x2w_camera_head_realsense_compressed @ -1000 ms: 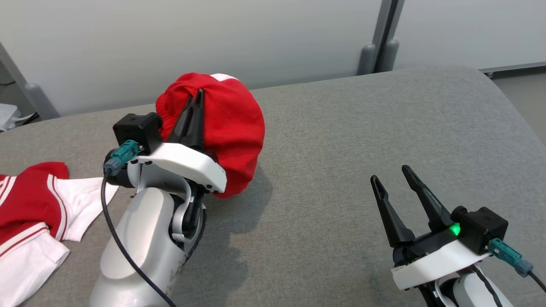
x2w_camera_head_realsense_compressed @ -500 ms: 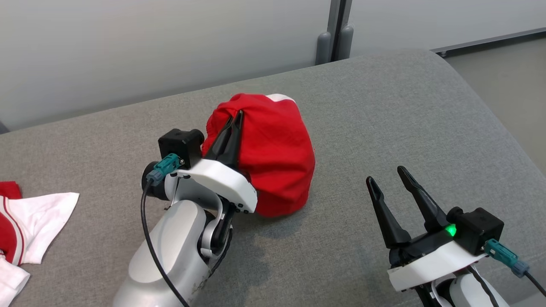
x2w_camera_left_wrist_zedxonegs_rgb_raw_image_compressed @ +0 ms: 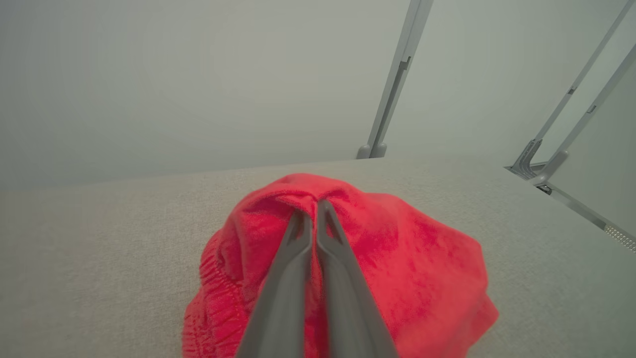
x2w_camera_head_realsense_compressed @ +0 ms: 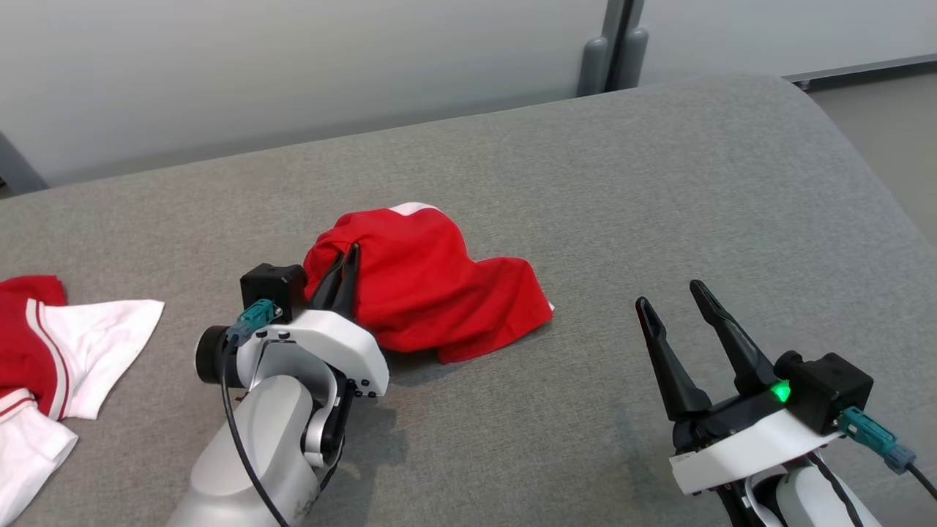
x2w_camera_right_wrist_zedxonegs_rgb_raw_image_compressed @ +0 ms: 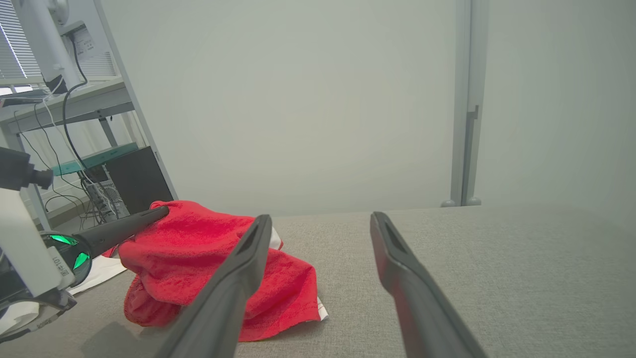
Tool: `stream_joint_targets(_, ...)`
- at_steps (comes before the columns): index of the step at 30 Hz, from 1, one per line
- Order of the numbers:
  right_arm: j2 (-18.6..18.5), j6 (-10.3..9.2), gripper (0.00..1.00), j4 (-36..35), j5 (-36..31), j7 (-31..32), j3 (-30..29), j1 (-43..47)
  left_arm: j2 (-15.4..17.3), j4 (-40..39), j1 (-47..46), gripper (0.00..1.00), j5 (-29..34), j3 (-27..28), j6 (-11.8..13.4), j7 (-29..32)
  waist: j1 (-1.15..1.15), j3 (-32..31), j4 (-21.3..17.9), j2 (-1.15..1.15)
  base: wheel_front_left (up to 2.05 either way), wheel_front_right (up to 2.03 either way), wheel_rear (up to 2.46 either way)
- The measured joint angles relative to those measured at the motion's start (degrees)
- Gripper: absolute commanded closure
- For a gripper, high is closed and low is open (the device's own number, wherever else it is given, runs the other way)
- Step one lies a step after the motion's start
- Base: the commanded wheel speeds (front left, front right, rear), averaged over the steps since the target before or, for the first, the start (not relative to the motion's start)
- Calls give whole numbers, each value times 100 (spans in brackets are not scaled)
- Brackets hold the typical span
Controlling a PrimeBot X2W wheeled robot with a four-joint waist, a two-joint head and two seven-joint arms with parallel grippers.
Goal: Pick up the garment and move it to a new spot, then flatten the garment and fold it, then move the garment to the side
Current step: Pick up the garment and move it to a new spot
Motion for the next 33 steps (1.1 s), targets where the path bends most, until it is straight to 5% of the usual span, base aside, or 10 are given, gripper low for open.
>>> stream_joint_targets(2, 0, 0, 0, 1, 0, 0, 7, -14, -5, 100, 1, 94, 3, 21, 25, -36, 0, 24, 70, 0, 0, 0, 0)
stream_joint_targets(3, 0, 0, 0, 1, 0, 0, 7, -14, -5, 100, 1, 73, 3, 21, 25, -36, 0, 24, 70, 0, 0, 0, 0)
stream_joint_targets(5, -1, 0, 0, 2, -1, 0, 11, -16, -4, 177, 1, 5, 4, 43, 25, -101, 0, 43, 134, 0, 0, 0, 0)
stream_joint_targets(6, 0, 0, 0, 4, -1, 0, 16, -16, -7, 192, 2, 0, 3, 60, 24, -130, 0, 49, 163, 0, 0, 0, 0)
stream_joint_targets(15, 7, 0, 0, 7, -1, 0, 160, -21, -18, -89, 42, 0, -1, 218, -120, -234, 0, 10, 335, 0, 0, 0, 0)
stream_joint_targets(33, 71, 0, 0, 33, -211, 0, -56, 94, 167, -2700, 2004, 0, 891, 1191, 37, -258, 0, -198, 891, 0, 0, 0, 0)
